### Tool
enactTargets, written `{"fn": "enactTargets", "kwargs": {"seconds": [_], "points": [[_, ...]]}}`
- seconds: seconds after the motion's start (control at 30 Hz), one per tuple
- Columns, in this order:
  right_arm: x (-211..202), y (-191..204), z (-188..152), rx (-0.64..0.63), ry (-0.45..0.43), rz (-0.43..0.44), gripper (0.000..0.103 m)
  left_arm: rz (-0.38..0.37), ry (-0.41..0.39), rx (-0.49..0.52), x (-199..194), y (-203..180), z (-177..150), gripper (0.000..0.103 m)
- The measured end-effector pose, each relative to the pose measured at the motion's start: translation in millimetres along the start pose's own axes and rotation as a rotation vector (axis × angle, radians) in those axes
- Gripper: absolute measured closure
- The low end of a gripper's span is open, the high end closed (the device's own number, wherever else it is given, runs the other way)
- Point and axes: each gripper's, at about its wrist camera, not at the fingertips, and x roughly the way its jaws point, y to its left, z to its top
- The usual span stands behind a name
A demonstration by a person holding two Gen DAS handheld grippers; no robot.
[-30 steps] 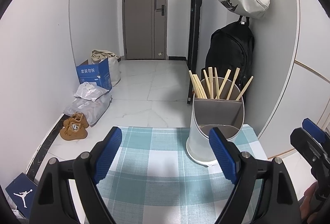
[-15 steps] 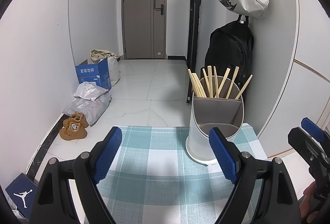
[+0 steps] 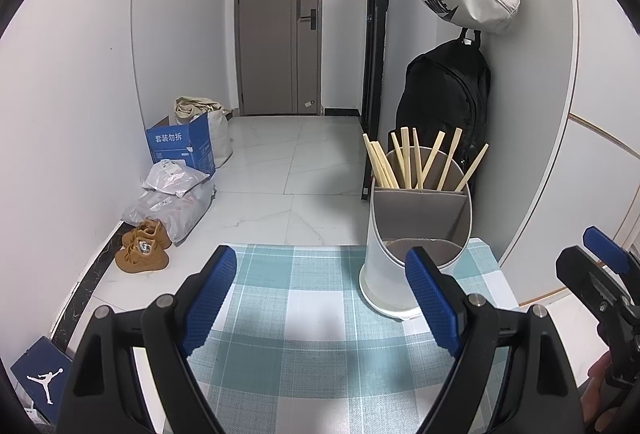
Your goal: Organize utensils
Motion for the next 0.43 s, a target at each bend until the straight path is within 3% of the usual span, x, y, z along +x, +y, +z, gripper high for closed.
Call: {"fn": "enactTargets", "kwargs": {"seconds": [0.43], "points": [[0.0,0.9,-0.9,-0.005,-0.005,-0.002,0.000,-0.018,0.007,0.006,0.2,-0.1,-0.2,0.020]]}}
